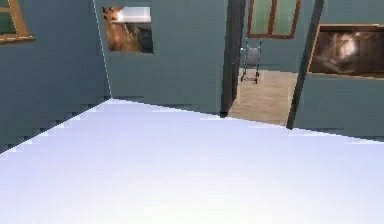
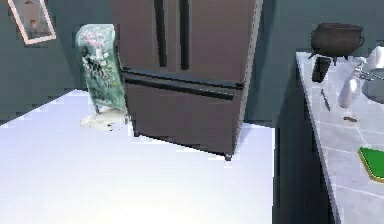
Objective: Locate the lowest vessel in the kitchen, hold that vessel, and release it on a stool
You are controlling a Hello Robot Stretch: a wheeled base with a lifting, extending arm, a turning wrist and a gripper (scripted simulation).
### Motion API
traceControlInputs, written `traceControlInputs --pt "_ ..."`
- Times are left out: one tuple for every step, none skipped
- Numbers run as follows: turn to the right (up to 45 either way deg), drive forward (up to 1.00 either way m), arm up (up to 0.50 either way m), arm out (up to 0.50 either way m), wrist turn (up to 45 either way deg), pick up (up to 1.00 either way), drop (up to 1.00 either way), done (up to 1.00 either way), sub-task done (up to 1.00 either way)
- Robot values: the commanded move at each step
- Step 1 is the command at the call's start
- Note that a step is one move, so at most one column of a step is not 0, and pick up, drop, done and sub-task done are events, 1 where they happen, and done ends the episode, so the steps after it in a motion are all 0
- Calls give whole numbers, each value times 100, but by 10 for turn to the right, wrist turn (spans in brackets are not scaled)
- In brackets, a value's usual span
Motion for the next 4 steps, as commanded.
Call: traceControlInputs --pt "-450 0 0 0 0 0 0 0 0" --pt "-300 0 0 0 0 0 0 0 0" --pt "0 85 0 0 0 0 0 0 0" --pt "-450 0 0 0 0 0 0 0 0"
